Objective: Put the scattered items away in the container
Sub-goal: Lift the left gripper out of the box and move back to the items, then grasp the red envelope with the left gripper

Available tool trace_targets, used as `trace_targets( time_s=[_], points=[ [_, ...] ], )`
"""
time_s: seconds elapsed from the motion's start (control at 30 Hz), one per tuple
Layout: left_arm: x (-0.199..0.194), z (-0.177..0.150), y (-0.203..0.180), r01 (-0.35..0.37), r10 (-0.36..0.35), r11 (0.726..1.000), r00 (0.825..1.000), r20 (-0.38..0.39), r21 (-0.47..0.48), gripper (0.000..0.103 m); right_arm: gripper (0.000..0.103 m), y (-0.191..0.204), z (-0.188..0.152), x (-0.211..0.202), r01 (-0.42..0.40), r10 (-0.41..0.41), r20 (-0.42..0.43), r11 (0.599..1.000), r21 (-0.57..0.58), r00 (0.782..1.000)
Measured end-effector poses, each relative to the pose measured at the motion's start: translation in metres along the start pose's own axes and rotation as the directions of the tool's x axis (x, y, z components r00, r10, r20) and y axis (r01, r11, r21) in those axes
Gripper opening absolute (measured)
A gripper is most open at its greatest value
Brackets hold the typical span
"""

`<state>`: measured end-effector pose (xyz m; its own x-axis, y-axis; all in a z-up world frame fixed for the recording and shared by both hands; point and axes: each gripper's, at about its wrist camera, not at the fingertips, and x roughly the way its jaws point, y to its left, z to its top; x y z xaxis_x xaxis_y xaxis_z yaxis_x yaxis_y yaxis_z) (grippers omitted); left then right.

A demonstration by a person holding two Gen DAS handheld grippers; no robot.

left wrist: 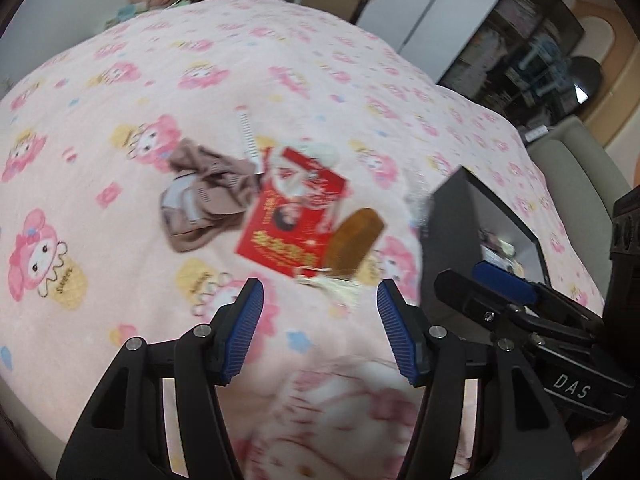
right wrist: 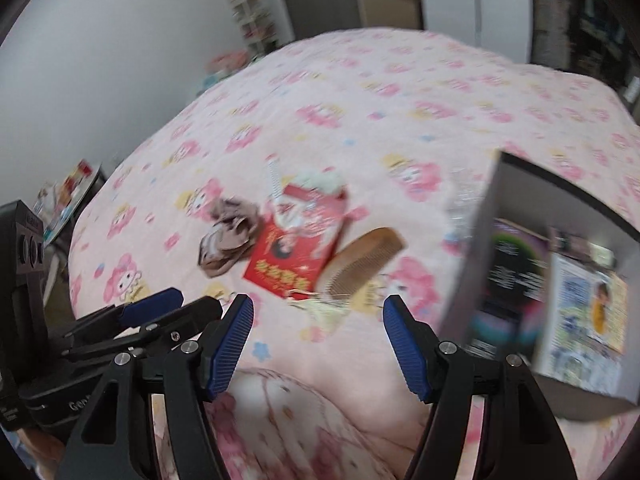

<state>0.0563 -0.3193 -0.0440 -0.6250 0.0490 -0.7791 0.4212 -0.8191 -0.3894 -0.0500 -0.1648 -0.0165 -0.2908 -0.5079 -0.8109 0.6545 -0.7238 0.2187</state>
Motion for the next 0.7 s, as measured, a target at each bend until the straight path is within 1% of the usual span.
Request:
trace_targets(
  time_s=[0.07, 0.2, 0.23, 0.27, 0.3, 0.4, 0.47, 0.6, 0.67, 0.7],
  points=[
    [0.01, 0.003, 0.014, 0.013, -0.013, 0.999, 1.0, -0.015, -0.029, 0.06, 0.066, -0.002, 0.006, 0.017, -0.009, 0.01, -0.034, 1.0, 0.011, 0.999],
    [0.043, 0.009, 0.044, 0.071, -0.08, 0.989, 0.994, -0.07, -0.128, 0.06, 0.066, -0.011, 0.029, 0.052, 0.045, -0.045, -0.061, 0.999, 0.004, 0.997],
    [0.052, 0.01, 0.049, 0.082, -0.095, 0.986, 0.992, -0.083, -0.146, 0.058, 0.066, -0.015, 0.036, 0.059, 0.057, -0.056, -0.064, 0.998, 0.006, 0.996],
    [0.062, 0.011, 0.054, 0.091, -0.108, 0.982, 0.989, -0.098, -0.165, 0.054, 0.066, -0.019, 0.043, 0.067, 0.061, -0.06, -0.069, 0.998, 0.013, 0.996],
    [0.072, 0.012, 0.059, 0.097, -0.118, 0.979, 0.986, -0.115, -0.181, 0.053, 0.066, -0.022, 0.048, 0.075, 0.062, -0.061, -0.078, 0.998, 0.02, 0.995],
    [0.099, 0.015, 0.069, 0.101, -0.14, 0.97, 0.976, -0.167, -0.222, 0.053, 0.066, -0.026, 0.057, 0.098, 0.058, -0.055, -0.109, 0.998, 0.022, 0.992],
    [0.113, 0.014, 0.074, 0.101, -0.157, 0.962, 0.966, -0.208, -0.255, 0.052, 0.066, -0.027, 0.065, 0.109, 0.066, -0.065, -0.103, 0.998, 0.011, 0.993],
    [0.123, 0.012, 0.078, 0.127, -0.191, 0.951, 0.958, -0.213, -0.282, 0.053, 0.066, -0.024, 0.093, 0.123, 0.1, -0.101, -0.048, 0.994, -0.032, 0.994],
    [0.125, 0.012, 0.078, 0.132, -0.198, 0.946, 0.958, -0.208, -0.296, 0.053, 0.066, -0.022, 0.104, 0.134, 0.099, -0.102, -0.049, 0.993, -0.058, 0.994],
    [0.126, 0.013, 0.079, 0.134, -0.203, 0.942, 0.957, -0.205, -0.306, 0.052, 0.066, -0.022, 0.107, 0.142, 0.092, -0.096, -0.064, 0.993, -0.071, 0.993]
  ],
)
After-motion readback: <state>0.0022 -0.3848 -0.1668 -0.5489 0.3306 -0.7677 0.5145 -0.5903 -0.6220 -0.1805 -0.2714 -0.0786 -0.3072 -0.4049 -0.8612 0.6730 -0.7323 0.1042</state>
